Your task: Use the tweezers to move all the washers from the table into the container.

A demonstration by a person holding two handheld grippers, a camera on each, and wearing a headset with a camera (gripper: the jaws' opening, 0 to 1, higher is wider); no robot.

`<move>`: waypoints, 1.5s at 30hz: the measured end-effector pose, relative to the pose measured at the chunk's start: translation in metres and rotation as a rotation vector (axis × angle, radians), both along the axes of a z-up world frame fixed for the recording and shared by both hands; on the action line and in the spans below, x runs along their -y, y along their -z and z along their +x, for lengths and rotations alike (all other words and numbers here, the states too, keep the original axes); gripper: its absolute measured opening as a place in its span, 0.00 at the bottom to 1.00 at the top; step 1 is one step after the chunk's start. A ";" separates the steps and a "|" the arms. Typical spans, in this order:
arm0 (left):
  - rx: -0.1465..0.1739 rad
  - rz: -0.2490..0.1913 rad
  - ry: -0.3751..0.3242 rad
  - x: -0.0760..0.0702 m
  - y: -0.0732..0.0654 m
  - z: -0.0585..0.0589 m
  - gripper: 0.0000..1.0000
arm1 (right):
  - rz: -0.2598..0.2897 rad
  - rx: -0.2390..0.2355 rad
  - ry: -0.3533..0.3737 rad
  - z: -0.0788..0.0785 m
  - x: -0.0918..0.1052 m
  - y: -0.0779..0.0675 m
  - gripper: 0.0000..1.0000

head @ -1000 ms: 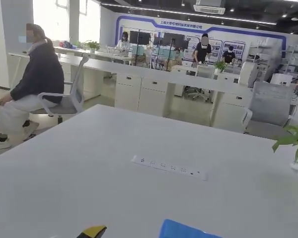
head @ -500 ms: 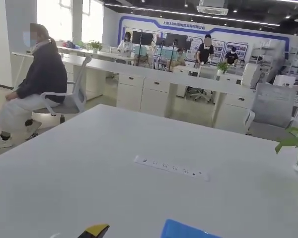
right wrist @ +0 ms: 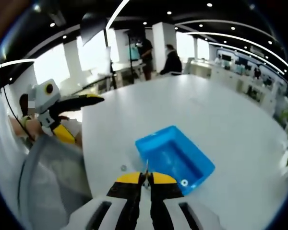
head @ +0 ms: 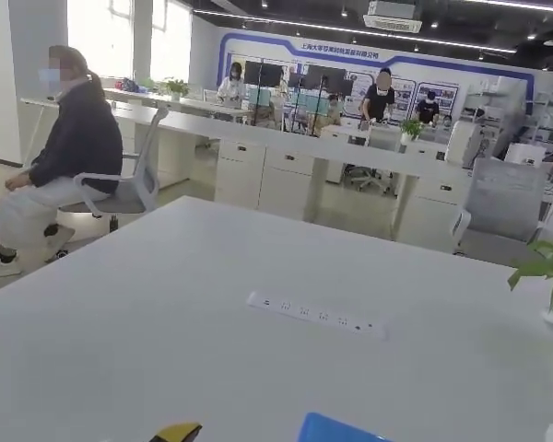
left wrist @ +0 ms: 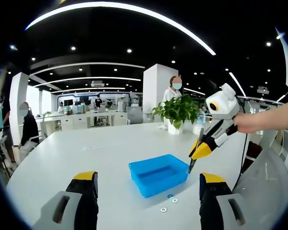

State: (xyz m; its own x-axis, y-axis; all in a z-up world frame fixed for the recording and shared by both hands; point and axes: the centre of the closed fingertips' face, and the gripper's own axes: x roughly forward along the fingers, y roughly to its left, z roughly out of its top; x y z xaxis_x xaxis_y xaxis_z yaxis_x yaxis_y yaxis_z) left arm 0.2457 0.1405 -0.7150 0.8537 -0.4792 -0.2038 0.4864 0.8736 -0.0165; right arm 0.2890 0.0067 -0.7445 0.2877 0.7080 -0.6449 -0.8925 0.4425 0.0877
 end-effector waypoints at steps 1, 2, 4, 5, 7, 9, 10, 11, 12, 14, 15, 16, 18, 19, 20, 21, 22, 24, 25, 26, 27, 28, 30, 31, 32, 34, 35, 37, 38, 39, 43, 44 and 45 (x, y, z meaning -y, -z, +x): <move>0.000 0.001 0.000 0.000 0.000 0.000 0.89 | -0.002 0.002 -0.002 0.002 0.000 -0.001 0.03; 0.000 0.002 0.000 0.000 0.000 0.000 0.89 | -0.012 0.010 -0.006 0.006 0.000 -0.004 0.03; 0.000 0.001 0.000 0.000 0.000 0.000 0.89 | -0.052 0.041 -0.017 0.016 0.002 -0.004 0.03; 0.001 0.002 -0.001 0.000 0.000 0.000 0.89 | -0.061 0.044 -0.020 0.019 0.001 -0.003 0.03; 0.000 0.002 -0.003 -0.001 0.000 0.000 0.89 | -0.063 0.048 -0.019 0.027 -0.001 -0.003 0.03; 0.001 0.000 -0.005 -0.001 0.000 0.001 0.89 | -0.053 0.044 -0.013 0.034 -0.004 -0.002 0.03; 0.002 -0.002 -0.006 -0.001 0.000 0.001 0.89 | -0.046 0.042 -0.010 0.038 -0.007 -0.001 0.03; 0.002 -0.004 -0.006 -0.002 0.000 0.001 0.89 | -0.046 0.039 -0.010 0.040 -0.008 0.001 0.03; 0.002 -0.004 -0.007 -0.002 -0.001 0.001 0.89 | -0.048 0.036 -0.008 0.042 -0.009 0.003 0.03; 0.003 -0.003 -0.010 -0.002 -0.001 0.001 0.89 | -0.052 0.032 -0.001 0.048 -0.010 0.007 0.03; 0.003 -0.005 -0.011 -0.003 -0.001 0.001 0.89 | -0.050 0.024 0.005 0.052 -0.010 0.009 0.03; 0.003 -0.005 -0.012 -0.003 -0.001 0.001 0.89 | -0.047 0.019 0.011 0.054 -0.010 0.010 0.03; 0.004 -0.005 -0.015 -0.003 -0.001 0.001 0.89 | -0.045 0.010 0.019 0.058 -0.011 0.013 0.03; 0.004 -0.006 -0.016 -0.003 -0.001 0.001 0.89 | -0.046 0.005 0.023 0.060 -0.011 0.014 0.03; 0.005 -0.007 -0.017 -0.004 -0.001 0.001 0.89 | -0.051 0.003 0.027 0.062 -0.012 0.017 0.03; 0.005 -0.008 -0.017 -0.004 -0.001 0.001 0.89 | -0.057 -0.001 0.029 0.065 -0.012 0.019 0.03; 0.005 -0.008 -0.018 -0.004 -0.001 0.001 0.89 | -0.060 -0.006 0.031 0.066 -0.012 0.021 0.03; 0.006 -0.009 -0.018 -0.004 -0.001 0.001 0.89 | -0.071 -0.012 0.031 0.069 -0.013 0.025 0.03; 0.006 -0.008 -0.018 -0.004 -0.001 0.001 0.88 | -0.075 -0.016 0.030 0.070 -0.013 0.027 0.03; 0.005 -0.008 -0.018 -0.004 -0.001 0.001 0.88 | -0.081 -0.020 0.028 0.072 -0.014 0.030 0.03; 0.005 -0.007 -0.018 -0.004 -0.001 0.001 0.88 | -0.083 -0.023 0.028 0.072 -0.015 0.030 0.03; 0.005 -0.007 -0.018 -0.004 -0.001 0.001 0.88 | -0.090 -0.026 0.026 0.072 -0.016 0.033 0.03; 0.005 -0.007 -0.018 -0.004 -0.001 0.001 0.88 | -0.105 -0.037 0.023 0.072 -0.017 0.038 0.03; 0.004 -0.007 -0.018 -0.004 -0.001 0.001 0.88 | -0.110 -0.040 0.022 0.072 -0.018 0.041 0.03; 0.005 -0.006 -0.018 -0.004 -0.001 0.001 0.88 | -0.120 -0.047 0.021 0.072 -0.018 0.044 0.03; 0.005 -0.005 -0.017 -0.004 -0.001 0.001 0.88 | -0.131 -0.055 0.020 0.071 -0.019 0.048 0.03; 0.005 -0.005 -0.017 -0.004 -0.001 0.001 0.88 | -0.139 -0.061 0.020 0.072 -0.019 0.052 0.03; 0.005 -0.004 -0.018 -0.004 -0.001 0.001 0.88 | -0.151 -0.069 0.021 0.072 -0.018 0.057 0.03; 0.004 -0.003 -0.018 -0.004 -0.001 0.001 0.88 | -0.153 -0.072 0.021 0.073 -0.018 0.058 0.03; 0.003 0.000 -0.018 -0.004 0.000 0.001 0.88 | -0.154 -0.076 0.022 0.073 -0.018 0.059 0.03; 0.002 0.002 -0.017 -0.004 0.000 0.001 0.88 | -0.167 -0.085 0.027 0.078 -0.015 0.065 0.03; 0.003 0.004 -0.018 -0.004 0.000 0.001 0.88 | -0.169 -0.085 0.026 0.079 -0.015 0.066 0.03; 0.003 0.004 -0.017 -0.004 0.000 0.001 0.88 | -0.171 -0.090 0.028 0.079 -0.014 0.067 0.03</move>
State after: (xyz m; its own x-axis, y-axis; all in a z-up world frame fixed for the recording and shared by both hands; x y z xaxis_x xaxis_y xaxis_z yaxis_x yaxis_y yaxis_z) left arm 0.2469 0.1447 -0.7151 0.8624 -0.4635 -0.2034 0.4713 0.8819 -0.0116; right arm 0.3678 0.0210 -0.8116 0.2418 0.5783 -0.7792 -0.8716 0.4824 0.0875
